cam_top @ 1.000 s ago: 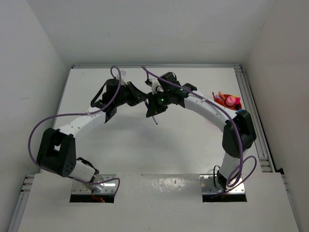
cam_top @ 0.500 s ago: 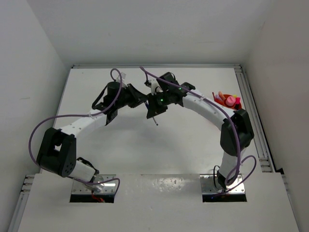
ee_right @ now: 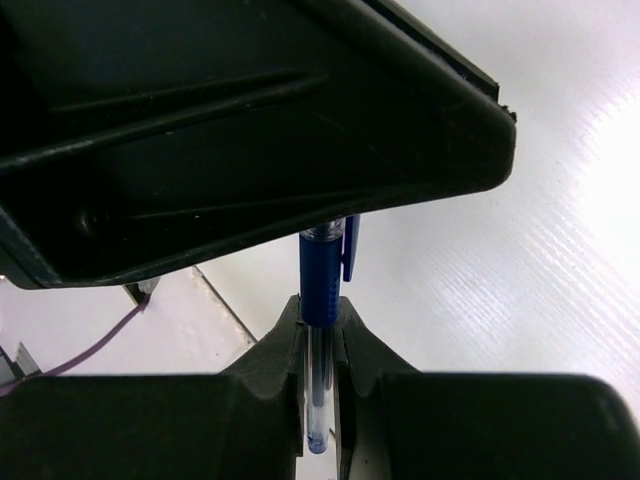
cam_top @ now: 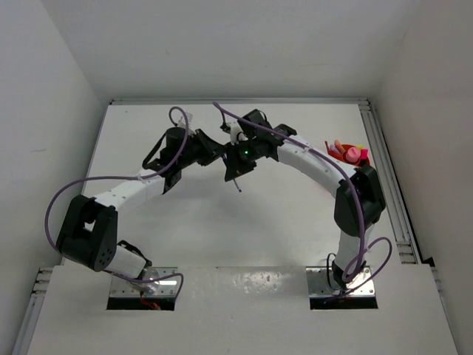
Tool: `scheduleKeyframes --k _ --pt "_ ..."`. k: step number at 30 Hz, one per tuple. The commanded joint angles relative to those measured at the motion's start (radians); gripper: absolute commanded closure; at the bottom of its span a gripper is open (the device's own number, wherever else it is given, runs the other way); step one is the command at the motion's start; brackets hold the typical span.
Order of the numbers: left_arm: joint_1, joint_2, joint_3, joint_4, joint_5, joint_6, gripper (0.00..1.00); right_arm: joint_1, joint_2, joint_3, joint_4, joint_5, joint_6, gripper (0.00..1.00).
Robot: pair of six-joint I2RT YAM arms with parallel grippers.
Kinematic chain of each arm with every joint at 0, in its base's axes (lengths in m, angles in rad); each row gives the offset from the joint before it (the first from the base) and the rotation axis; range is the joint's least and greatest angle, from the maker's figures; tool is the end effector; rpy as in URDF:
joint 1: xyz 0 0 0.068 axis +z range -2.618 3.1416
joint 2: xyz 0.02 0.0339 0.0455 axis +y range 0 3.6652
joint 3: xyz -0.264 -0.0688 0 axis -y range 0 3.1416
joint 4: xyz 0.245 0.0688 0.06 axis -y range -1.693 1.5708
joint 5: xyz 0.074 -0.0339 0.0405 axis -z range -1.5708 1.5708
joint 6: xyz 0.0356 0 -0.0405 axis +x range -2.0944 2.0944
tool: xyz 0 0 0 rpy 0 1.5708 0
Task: Sort the stationery into containers
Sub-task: Close the pen cap on the pen.
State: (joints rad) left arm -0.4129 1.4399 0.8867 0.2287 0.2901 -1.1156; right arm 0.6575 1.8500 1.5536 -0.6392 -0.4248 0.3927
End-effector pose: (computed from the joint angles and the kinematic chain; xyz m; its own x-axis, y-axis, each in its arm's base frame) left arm 0.2963 -0.1409 0.2631 -0.6968 -0.6344 -0.3348 0.0159 0.4529 -0.8914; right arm 0.3138 0.2608 0.2674 -0.8758 -0.2357 -0.4212 -0.4494 0.7165 0.5336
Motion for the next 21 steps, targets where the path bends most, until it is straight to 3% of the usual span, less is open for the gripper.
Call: scheduleKeyframes --k 1,5,6,8,9,10,12,13,21 --pt "-0.118 0.001 -0.034 -0.089 0.207 -0.024 1.00 -0.022 -0.012 0.129 0.366 0.032 0.014 1.00" --pt "-0.118 0.005 -0.031 -0.083 0.202 -0.026 1.00 -0.025 -0.026 0.117 0.365 0.015 0.008 1.00" --pt "-0.118 0.007 -0.026 -0.088 0.196 -0.026 0.82 -0.024 -0.029 0.103 0.366 0.003 0.008 1.00" --pt "-0.115 0.008 -0.012 -0.107 0.181 -0.014 0.62 -0.021 -0.049 0.085 0.363 -0.008 0.005 1.00" --pt "-0.112 0.008 0.010 -0.124 0.172 -0.003 0.43 -0.021 -0.055 0.077 0.357 -0.017 -0.008 1.00" --pt "-0.106 0.011 0.021 -0.141 0.158 0.010 0.34 -0.019 -0.066 0.054 0.354 -0.032 -0.014 1.00" --pt "-0.067 0.011 0.043 -0.179 0.146 0.026 0.05 -0.019 -0.098 0.027 0.345 -0.035 -0.041 1.00" --pt "-0.035 0.008 0.076 -0.205 0.129 0.040 0.00 -0.019 -0.110 0.001 0.336 -0.038 -0.052 1.00" --pt "0.150 -0.007 0.239 -0.227 0.129 0.092 0.00 -0.050 -0.244 -0.156 0.270 -0.054 -0.144 1.00"
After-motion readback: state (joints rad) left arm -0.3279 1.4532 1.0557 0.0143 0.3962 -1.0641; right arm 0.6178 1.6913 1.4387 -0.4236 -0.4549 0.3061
